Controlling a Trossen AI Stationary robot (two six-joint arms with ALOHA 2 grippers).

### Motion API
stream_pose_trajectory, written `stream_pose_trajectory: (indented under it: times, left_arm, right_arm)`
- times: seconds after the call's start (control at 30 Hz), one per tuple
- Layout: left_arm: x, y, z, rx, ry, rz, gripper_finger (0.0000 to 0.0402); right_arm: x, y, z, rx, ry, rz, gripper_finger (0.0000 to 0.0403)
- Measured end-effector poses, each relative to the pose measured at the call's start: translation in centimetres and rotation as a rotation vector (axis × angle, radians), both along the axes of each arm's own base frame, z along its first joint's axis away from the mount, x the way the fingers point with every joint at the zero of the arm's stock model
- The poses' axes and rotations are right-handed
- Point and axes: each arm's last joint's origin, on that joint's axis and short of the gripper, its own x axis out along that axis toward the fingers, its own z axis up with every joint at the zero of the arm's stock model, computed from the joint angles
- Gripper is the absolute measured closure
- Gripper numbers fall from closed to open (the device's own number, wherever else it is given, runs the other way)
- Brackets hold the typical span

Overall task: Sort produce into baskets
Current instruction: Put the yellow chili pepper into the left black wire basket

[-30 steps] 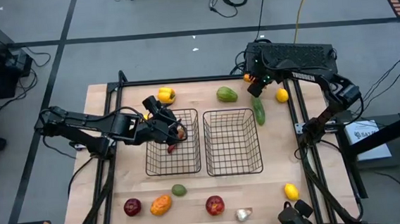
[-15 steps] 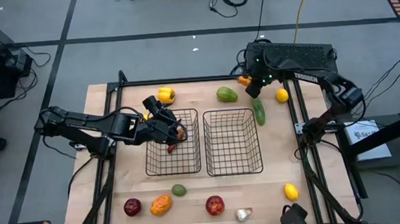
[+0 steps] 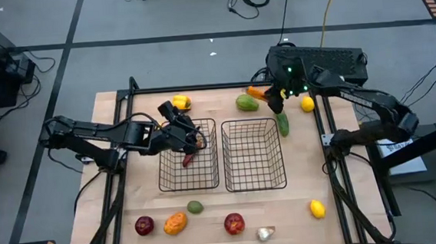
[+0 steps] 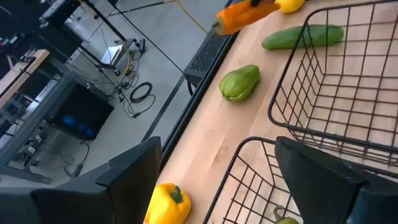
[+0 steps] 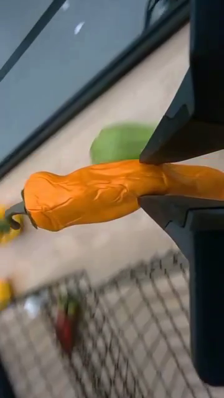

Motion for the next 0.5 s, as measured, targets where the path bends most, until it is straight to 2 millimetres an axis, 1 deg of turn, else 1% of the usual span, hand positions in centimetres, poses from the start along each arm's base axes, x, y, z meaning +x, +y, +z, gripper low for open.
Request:
stream_pose_trajectory:
  times: [0.1, 0.33, 0.4, 0.5]
  left_arm:
    - [0.3, 0.2, -0.3, -0.051, -0.017, -0.046, 0.008]
    - [1.0, -0.3, -0.3, -0.129, -0.075, -0.165, 0.008]
    - [1.0, -0.4, -0.3, -0.144, -0.079, -0.174, 0.008]
    - [0.9, -0.7, -0.3, -0.157, -0.082, -0.175, 0.008]
  right_arm:
    - [0.9, 2.1, 0.7, 0.018, -0.035, 0.056, 0.0319]
    - [3.7, 6.3, 1.3, 0.066, -0.121, 0.187, 0.0319]
    - [4.6, 7.3, 1.3, 0.073, -0.139, 0.201, 0.0319]
    - [5.2, 8.5, 0.8, 0.054, -0.094, 0.204, 0.0319]
